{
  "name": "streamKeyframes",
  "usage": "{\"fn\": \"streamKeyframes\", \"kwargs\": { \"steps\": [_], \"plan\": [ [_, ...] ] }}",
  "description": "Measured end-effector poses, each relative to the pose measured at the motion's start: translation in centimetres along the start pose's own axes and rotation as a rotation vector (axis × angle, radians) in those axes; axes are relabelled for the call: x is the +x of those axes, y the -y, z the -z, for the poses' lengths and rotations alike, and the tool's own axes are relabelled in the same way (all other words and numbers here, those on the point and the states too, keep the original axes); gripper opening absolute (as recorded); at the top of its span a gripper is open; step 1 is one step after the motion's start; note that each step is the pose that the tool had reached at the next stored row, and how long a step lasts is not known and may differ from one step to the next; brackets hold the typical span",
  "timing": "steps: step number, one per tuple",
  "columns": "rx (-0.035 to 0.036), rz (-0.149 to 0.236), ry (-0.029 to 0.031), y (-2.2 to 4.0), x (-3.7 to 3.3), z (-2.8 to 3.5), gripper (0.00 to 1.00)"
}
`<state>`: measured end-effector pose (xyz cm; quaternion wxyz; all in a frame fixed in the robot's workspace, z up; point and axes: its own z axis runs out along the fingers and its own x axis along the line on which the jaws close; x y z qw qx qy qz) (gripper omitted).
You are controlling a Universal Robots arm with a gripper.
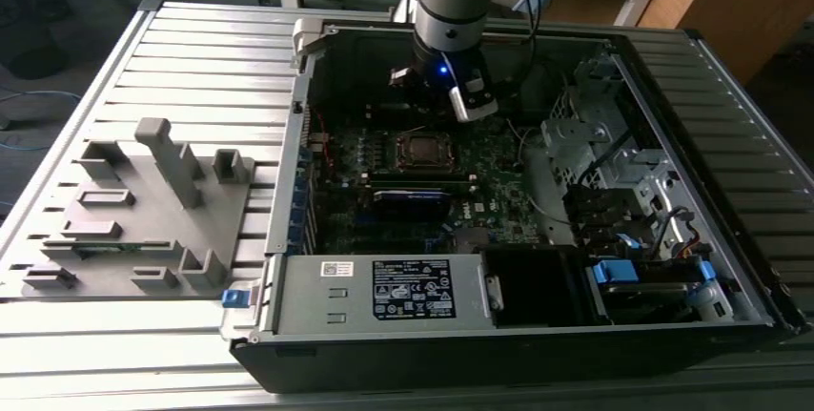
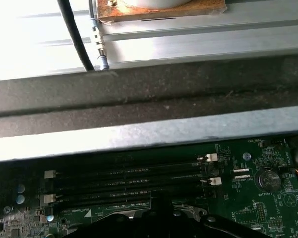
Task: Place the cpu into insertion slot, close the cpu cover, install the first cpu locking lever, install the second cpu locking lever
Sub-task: 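Install the first cpu locking lever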
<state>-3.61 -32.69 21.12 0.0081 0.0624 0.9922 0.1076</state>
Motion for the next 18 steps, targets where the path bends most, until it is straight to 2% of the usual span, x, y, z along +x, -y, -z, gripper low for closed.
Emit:
{"fn": "streamKeyframes", "kwargs": {
  "steps": [3,14,18],
  "plan": [
    [0.0002,-0.017,0.0039,-0.11,0.03,-0.06,0.10],
    [0.0006,-0.111,0.0248,-0.24,0.07,-0.35,0.10],
    [0.0004,-0.132,0.0294,-0.32,0.20,-0.42,0.10]
  ]
}}
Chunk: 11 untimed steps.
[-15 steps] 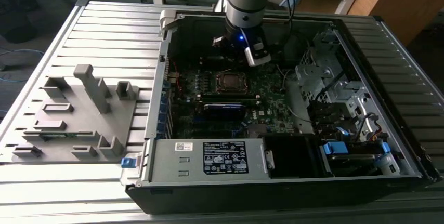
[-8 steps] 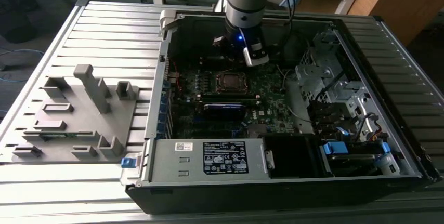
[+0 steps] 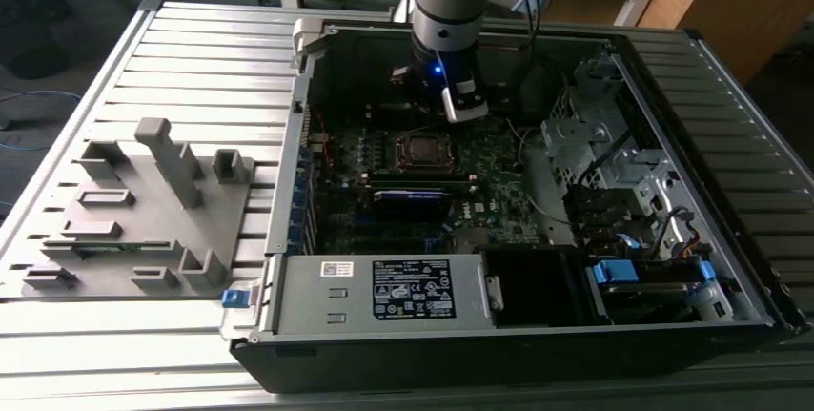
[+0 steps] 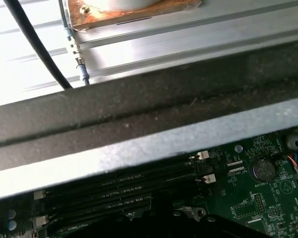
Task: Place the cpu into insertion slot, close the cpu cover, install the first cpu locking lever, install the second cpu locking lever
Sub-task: 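Install the first cpu locking lever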
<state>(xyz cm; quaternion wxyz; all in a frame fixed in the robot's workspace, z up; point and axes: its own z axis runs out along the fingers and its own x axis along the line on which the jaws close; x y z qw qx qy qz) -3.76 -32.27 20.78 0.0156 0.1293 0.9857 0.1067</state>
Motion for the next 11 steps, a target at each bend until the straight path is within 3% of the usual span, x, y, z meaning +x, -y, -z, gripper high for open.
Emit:
{"fn": "streamKeyframes", "kwargs": {
  "steps": [11],
  "plan": [
    [0.0002,-0.060,0.0131,-0.06,0.11,-0.31,0.10]
  ]
}}
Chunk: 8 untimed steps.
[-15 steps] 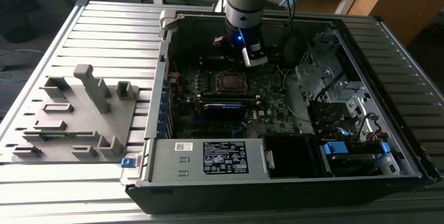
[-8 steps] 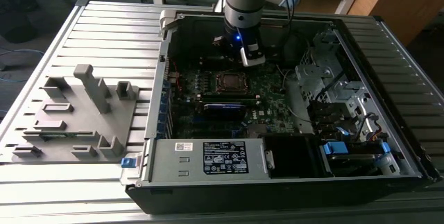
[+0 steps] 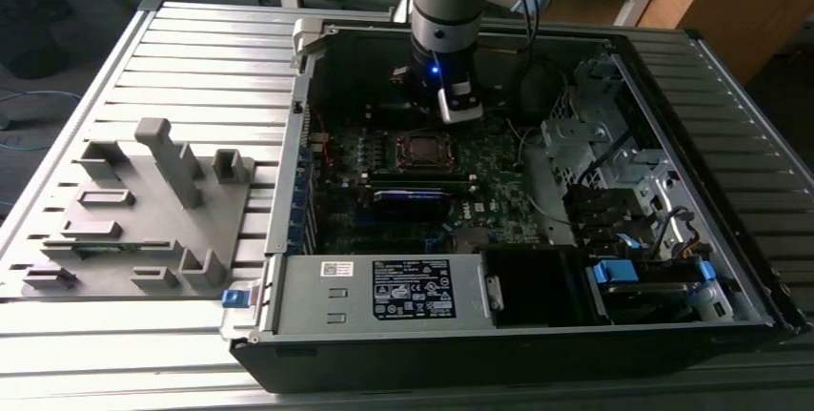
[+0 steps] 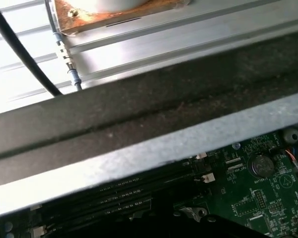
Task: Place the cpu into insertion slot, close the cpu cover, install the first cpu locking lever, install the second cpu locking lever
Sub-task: 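Install the first cpu locking lever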
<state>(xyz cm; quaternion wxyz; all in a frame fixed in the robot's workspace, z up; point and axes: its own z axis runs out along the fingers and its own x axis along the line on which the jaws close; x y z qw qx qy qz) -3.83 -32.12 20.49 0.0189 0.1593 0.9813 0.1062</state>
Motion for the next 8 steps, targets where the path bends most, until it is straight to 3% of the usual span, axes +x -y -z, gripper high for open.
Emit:
{"fn": "streamKeyframes", "kwargs": {
  "steps": [8],
  "plan": [
    [0.0000,-0.013,0.0028,0.00,0.00,-0.05,0.10]
  ]
}}
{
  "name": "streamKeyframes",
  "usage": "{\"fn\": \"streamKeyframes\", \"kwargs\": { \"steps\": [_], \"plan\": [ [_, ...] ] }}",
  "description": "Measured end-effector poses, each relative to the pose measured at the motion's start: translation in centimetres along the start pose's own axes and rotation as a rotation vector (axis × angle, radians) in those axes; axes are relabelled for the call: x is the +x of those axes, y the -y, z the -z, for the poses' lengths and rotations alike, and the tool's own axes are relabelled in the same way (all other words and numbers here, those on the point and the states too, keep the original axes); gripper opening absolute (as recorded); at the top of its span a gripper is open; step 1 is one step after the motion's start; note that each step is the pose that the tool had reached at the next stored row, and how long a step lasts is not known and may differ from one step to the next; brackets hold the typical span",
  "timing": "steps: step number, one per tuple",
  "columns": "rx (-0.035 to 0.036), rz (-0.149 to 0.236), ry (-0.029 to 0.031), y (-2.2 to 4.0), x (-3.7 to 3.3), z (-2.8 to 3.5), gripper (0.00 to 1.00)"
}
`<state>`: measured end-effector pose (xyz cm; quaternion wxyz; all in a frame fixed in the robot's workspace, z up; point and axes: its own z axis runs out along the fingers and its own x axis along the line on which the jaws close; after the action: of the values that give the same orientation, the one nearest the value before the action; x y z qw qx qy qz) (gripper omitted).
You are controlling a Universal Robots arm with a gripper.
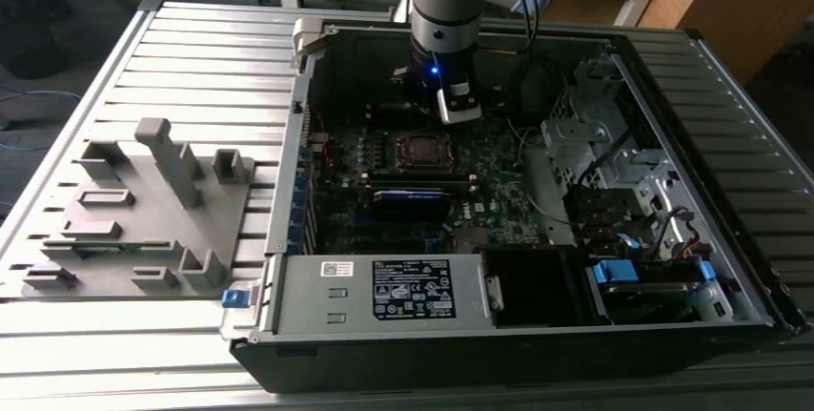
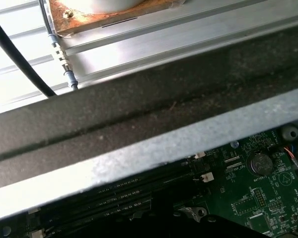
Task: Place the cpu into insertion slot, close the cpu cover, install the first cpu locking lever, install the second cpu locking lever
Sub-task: 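Install the first cpu locking lever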
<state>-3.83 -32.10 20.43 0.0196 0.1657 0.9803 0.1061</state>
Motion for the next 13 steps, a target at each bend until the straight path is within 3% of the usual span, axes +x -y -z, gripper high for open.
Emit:
{"fn": "streamKeyframes", "kwargs": {
  "steps": [13],
  "plan": [
    [0.0001,-0.011,0.0024,0.00,0.01,-0.06,0.10]
  ]
}}
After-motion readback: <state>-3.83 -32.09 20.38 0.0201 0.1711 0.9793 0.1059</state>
